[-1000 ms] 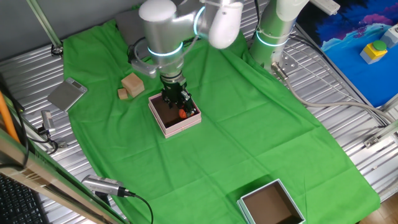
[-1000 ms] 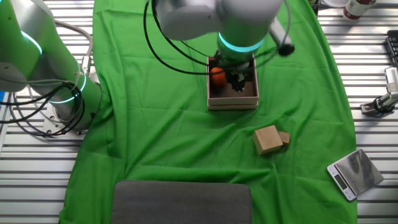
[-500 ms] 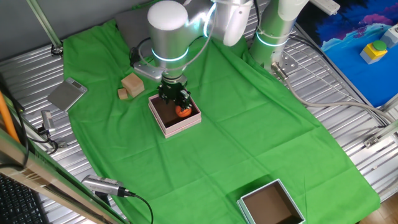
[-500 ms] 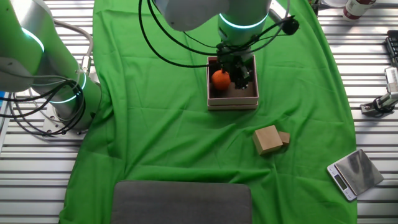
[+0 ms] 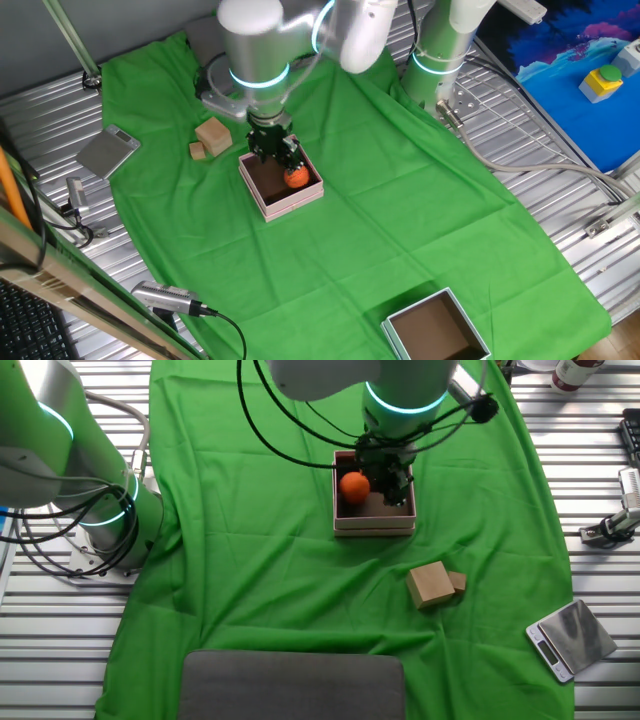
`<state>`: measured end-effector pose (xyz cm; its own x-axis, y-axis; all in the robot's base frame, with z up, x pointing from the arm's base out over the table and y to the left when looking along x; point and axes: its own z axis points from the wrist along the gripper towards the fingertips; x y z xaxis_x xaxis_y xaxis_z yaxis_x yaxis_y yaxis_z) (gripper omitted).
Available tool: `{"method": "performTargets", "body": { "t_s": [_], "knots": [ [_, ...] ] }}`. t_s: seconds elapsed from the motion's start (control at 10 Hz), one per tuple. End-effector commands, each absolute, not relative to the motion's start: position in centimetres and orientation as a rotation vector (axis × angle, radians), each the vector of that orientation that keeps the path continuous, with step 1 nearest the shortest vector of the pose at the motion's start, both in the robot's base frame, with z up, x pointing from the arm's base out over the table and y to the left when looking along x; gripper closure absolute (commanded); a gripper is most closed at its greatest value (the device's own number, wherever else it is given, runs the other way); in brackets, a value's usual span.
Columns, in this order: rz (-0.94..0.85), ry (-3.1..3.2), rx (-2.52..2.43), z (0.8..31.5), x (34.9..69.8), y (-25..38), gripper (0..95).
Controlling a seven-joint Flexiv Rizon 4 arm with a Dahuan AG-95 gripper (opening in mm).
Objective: Take everything out of the gift box
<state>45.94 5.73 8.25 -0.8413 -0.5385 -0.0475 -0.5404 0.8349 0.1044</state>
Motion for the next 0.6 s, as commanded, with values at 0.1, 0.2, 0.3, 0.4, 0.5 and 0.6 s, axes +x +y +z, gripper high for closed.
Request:
{"method": "performTargets", "body": {
  "t_s": [0.1,0.2,0.3,0.4,0.5,0.6],
  "knots": [
    [0.282,3.016,-0.805,8.7,45.7,6.5,19.0],
    [0.28,3.015,-0.79,8.1,45.1,7.0,19.0],
    [0.282,3.02,-0.769,7.4,44.3,7.4,19.0],
    [0.28,3.021,-0.756,7.1,44.0,7.5,19.0],
    [0.278,3.024,-0.75,6.9,43.8,7.7,19.0],
    [0.277,3.026,-0.744,6.8,43.8,7.8,19.0]
  ]
}}
